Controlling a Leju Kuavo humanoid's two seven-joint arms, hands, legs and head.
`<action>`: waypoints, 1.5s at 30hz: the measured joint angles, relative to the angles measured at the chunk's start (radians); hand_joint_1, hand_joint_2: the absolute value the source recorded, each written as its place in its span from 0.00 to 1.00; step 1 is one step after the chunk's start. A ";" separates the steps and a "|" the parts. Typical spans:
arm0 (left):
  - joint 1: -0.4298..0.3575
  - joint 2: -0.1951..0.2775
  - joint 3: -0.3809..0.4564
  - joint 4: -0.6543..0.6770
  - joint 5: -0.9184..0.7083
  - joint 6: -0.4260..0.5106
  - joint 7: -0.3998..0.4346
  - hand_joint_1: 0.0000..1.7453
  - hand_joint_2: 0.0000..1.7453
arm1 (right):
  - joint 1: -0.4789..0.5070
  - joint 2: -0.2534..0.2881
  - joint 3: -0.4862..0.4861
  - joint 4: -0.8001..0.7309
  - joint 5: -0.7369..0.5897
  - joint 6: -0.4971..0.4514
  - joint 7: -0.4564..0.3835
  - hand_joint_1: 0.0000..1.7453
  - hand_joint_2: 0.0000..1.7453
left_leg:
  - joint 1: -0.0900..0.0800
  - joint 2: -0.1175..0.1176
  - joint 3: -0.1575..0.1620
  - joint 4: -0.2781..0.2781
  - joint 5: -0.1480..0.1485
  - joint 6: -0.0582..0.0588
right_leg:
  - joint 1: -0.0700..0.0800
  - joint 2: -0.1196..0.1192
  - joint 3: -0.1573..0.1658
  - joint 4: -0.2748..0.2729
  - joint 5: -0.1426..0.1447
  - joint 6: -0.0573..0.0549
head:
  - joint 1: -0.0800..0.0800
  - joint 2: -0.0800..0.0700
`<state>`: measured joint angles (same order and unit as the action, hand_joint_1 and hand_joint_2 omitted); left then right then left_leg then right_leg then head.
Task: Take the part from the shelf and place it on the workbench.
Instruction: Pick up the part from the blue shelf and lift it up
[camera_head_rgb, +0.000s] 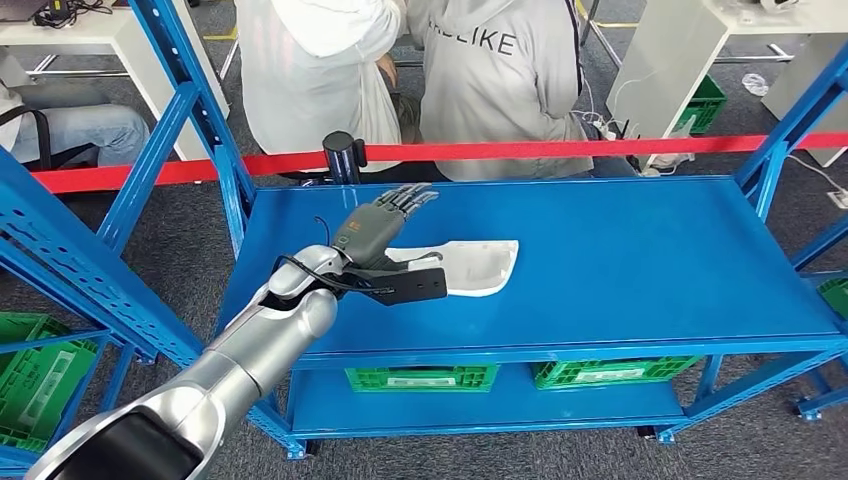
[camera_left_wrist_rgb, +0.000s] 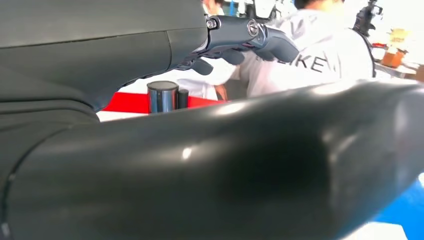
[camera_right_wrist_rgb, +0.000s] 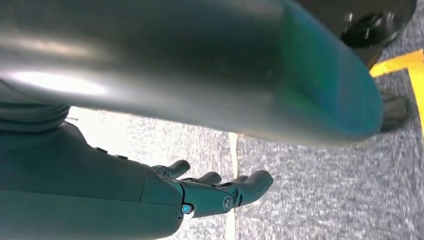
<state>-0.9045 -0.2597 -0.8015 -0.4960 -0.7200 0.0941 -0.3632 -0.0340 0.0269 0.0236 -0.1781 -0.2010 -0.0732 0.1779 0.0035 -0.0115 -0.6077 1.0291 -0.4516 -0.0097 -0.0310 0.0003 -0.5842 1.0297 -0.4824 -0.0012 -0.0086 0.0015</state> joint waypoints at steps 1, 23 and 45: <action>0.004 0.000 -0.006 0.001 0.000 -0.005 -0.003 0.00 0.75 | 0.000 0.000 0.000 0.000 0.000 0.000 0.000 0.00 0.00 | 0.000 0.000 0.000 0.000 -0.001 0.003 | 0.000 0.000 0.003 -0.004 0.001 0.003 | 0.000 0.000; 0.159 0.004 -0.074 -0.004 0.085 0.004 -0.026 0.00 0.00 | 0.000 0.000 -0.003 0.000 0.004 -0.006 0.009 0.00 0.00 | -0.001 0.001 0.004 -0.003 -0.003 0.012 | -0.001 0.000 0.010 -0.017 0.005 0.034 | 0.000 0.000; 0.148 -0.010 -0.072 -0.221 0.186 0.051 -0.012 0.00 0.00 | 0.000 0.000 -0.007 0.000 0.001 -0.013 0.014 0.00 0.00 | -0.001 0.001 0.004 -0.003 -0.002 0.011 | -0.001 0.000 0.010 -0.017 0.005 0.034 | 0.000 0.000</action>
<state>-0.7561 -0.2697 -0.8731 -0.7174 -0.5337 0.1453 -0.3748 -0.0337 0.0271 0.0164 -0.1781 -0.2005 -0.0863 0.1915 0.0028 -0.0106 -0.6037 1.0260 -0.4538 0.0017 -0.0317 0.0001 -0.5744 1.0130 -0.4777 0.0332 -0.0088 0.0015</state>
